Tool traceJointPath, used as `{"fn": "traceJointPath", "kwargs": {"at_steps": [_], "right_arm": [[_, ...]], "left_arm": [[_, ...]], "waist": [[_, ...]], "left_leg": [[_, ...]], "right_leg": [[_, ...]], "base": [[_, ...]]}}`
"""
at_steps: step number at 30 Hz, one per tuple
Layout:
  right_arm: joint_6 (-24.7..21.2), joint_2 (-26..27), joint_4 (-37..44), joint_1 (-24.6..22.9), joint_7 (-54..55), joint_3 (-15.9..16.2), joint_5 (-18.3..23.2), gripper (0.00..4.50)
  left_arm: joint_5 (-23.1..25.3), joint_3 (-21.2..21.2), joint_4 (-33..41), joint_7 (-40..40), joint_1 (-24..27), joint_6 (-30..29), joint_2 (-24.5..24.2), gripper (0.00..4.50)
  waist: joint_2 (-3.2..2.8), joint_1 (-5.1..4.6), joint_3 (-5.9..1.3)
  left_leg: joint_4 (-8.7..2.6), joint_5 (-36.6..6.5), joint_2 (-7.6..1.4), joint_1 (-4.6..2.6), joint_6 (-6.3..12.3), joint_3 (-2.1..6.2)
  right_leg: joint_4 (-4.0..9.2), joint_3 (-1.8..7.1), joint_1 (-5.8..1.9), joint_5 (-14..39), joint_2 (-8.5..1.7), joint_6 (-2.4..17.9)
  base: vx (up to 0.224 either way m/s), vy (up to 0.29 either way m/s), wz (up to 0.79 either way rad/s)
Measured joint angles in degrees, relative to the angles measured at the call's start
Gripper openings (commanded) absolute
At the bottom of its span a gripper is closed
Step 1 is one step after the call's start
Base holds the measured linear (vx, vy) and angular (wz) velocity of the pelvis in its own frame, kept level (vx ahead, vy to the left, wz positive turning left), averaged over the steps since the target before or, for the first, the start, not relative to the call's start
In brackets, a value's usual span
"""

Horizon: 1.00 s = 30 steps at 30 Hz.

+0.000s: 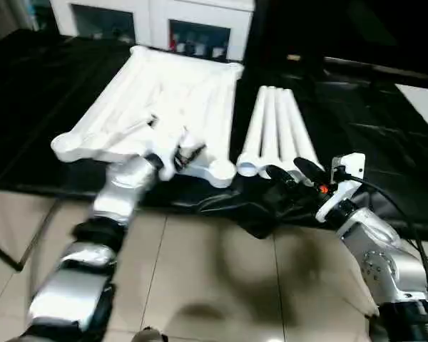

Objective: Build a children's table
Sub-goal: Move to table

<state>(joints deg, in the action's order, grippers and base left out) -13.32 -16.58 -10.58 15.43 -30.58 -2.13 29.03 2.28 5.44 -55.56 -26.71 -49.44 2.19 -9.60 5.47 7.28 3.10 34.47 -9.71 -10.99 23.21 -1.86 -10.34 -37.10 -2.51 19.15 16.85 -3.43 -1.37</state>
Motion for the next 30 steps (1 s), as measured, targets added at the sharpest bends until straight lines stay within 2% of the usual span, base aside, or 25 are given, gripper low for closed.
{"fn": "traceJointPath", "kwargs": {"at_steps": [3,7,9,11,14,15,17,19,21,24,27,30], "right_arm": [[0.8,0.5,-1.7,1.9,-0.5,0.5,-0.8,4.40],[2.4,2.0,-3.4,3.8,0.0,0.6,-2.5,4.40],[3.0,2.5,-4.0,4.4,1.8,0.4,-3.0,4.40],[3.3,3.0,-4.1,4.6,3.9,0.3,-4.0,4.40],[3.8,3.8,-3.5,4.4,7.0,-0.1,-5.1,4.40],[3.8,4.0,-3.4,4.2,8.0,-0.4,-5.3,4.40],[5.1,5.7,-1.0,3.1,11.7,-1.2,-7.1,4.40],[6.3,5.9,-0.4,2.7,14.2,-1.4,-9.2,4.40],[7.1,6.4,2.9,1.1,18.0,-1.6,-12.0,4.40],[4.8,8.3,7.9,-3.0,19.4,-3.7,-9.0,4.40],[4.6,8.7,9.9,-7.6,19.6,-3.7,-8.7,4.40],[3.4,9.5,10.7,-9.5,19.6,-3.5,-8.2,4.40]], "left_arm": [[0.8,1.0,-3.8,1.7,-4.8,-4.9,3.8,3.15],[0.9,1.4,-2.9,3.3,-5.6,-8.8,6.2,3.15],[0.9,1.4,3.5,5.4,-2.5,-8.6,6.5,3.15],[0.9,1.1,13.6,9.0,3.4,-9.3,6.6,3.15],[0.9,0.0,28.9,12.0,15.6,-10.9,6.6,3.15],[1.0,-0.1,31.0,12.4,18.3,-11.6,6.6,3.15],[1.0,-2.8,39.8,14.2,25.8,-12.6,6.7,3.15],[0.8,-5.6,42.9,15.9,28.1,-13.0,6.8,3.15],[-0.1,-9.8,47.7,17.8,31.1,-10.9,6.3,3.15],[-1.0,-14.5,52.5,19.5,35.6,-8.3,3.6,3.15],[-1.3,-16.5,56.3,20.1,38.9,-8.1,2.4,3.15],[-1.1,-15.7,59.7,19.6,39.9,-9.3,1.4,3.15]], "waist": [[0.12,0.88,-0.01],[-0.14,0.96,0.04],[-0.45,0.87,0.12],[-0.53,0.78,0.07],[-0.52,0.60,0.08],[-0.54,0.65,0.09],[-0.73,0.58,0.19],[-1.05,0.78,0.33],[-1.57,0.50,0.48],[-1.88,-0.33,0.45],[-1.98,-0.78,0.49],[-2.34,-1.50,0.61]], "left_leg": [[0.05,0.0,0.15,0.02,0.19,-0.20],[0.05,0.1,0.16,-0.02,0.34,-0.30],[0.04,0.2,0.14,-0.02,0.31,-0.30],[0.00,0.3,0.07,-0.07,0.25,-0.29],[-0.05,0.3,-0.03,-0.10,0.22,-0.30],[-0.05,0.3,-0.04,-0.09,0.19,-0.29],[-0.06,0.1,-0.06,-0.06,-0.09,-0.30],[-0.07,0.2,-0.06,-0.05,-0.21,-0.28],[-0.08,0.3,-0.04,-0.10,-0.26,-0.29],[-0.20,0.3,-0.03,-0.20,-0.31,-0.26],[-0.25,0.3,-0.02,-0.18,-0.34,-0.25],[-0.25,0.3,0.01,-0.11,-0.35,-0.28]], "right_leg": [[0.09,0.15,-0.02,-0.1,-0.19,0.2],[0.06,0.15,0.00,-0.3,-0.27,0.2],[0.07,0.11,0.03,-0.4,-0.28,0.2],[0.05,0.03,0.01,-0.4,-0.25,0.2],[0.05,0.04,0.04,-0.4,-0.16,0.2],[0.05,0.01,0.05,-0.4,-0.14,0.2],[0.07,0.07,0.10,-0.4,-0.12,0.2],[0.07,0.04,0.10,-0.4,-0.11,0.2],[0.16,0.16,0.07,-0.5,-0.10,0.1],[0.16,0.21,0.06,-0.5,-0.04,0.1],[0.17,0.21,0.10,-0.6,-0.04,0.1],[0.19,0.34,0.23,-0.7,-0.03,0.0]], "base": [[0.000,0.000,0.00],[0.000,0.000,0.00],[0.000,0.000,0.00],[0.000,0.000,0.00],[0.000,0.000,0.00],[0.000,0.000,0.00],[0.000,0.000,0.00],[0.000,0.000,0.00],[0.000,0.000,0.00],[0.000,0.000,0.00],[0.000,0.000,0.00],[0.000,0.000,0.00]]}}
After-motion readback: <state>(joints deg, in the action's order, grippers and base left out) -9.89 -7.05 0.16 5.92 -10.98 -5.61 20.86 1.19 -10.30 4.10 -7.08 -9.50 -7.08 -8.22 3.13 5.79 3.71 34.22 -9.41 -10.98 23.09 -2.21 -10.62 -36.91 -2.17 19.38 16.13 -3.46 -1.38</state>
